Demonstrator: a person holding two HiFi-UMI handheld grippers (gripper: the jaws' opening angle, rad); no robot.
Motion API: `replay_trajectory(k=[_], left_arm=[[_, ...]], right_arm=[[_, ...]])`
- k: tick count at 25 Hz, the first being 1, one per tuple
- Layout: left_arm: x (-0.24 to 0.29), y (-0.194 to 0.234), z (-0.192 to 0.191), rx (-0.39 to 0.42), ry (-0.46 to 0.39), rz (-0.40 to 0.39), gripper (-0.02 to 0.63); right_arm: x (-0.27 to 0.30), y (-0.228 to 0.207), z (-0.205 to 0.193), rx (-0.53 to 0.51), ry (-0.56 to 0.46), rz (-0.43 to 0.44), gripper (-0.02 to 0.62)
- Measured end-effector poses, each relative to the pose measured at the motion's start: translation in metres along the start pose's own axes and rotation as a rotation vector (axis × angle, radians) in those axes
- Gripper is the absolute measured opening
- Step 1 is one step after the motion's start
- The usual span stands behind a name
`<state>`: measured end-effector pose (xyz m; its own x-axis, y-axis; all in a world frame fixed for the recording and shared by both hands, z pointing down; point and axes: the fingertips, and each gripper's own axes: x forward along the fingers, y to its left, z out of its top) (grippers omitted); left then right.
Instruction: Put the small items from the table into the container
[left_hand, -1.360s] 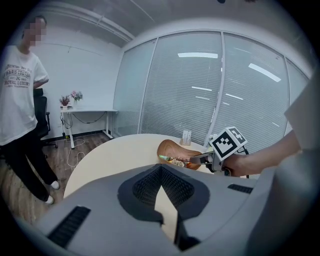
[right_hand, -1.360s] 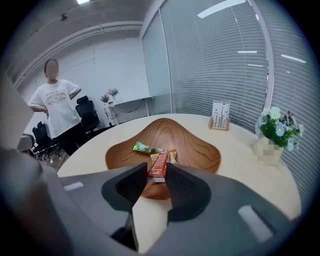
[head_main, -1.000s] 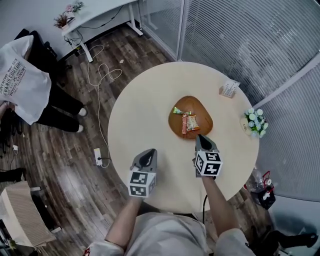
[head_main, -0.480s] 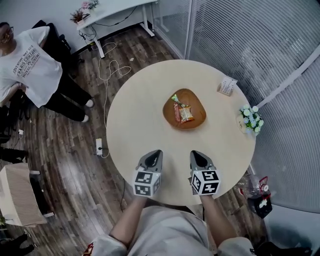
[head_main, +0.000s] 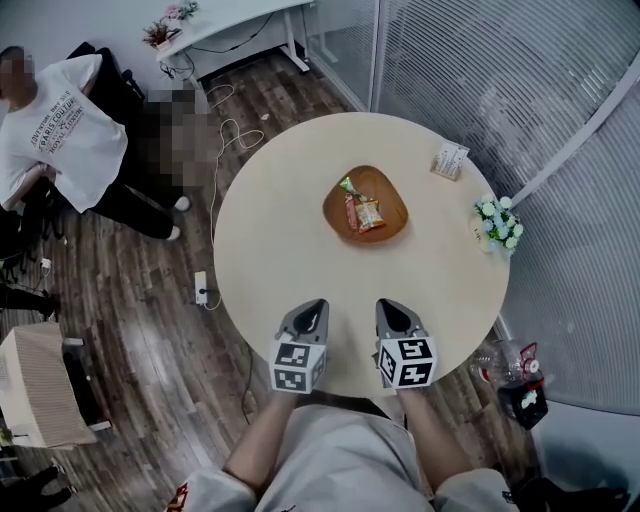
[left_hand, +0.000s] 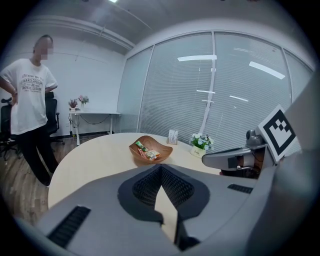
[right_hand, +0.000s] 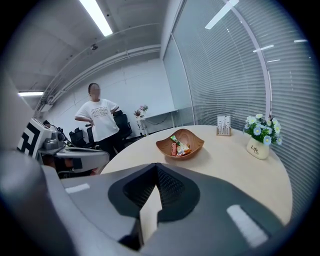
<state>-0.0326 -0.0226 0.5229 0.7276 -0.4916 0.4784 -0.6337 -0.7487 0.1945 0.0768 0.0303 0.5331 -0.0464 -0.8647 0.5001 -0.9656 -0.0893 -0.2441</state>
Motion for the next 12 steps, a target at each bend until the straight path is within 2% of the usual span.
replay_trajectory(k=[12], left_arm=[[-0.013,-0.002,-0.016,0.012,0.005,0.028,0.006]], right_arm=[[-0.013,0.006,-0.010,0.017,0.015,0.015,0.002]])
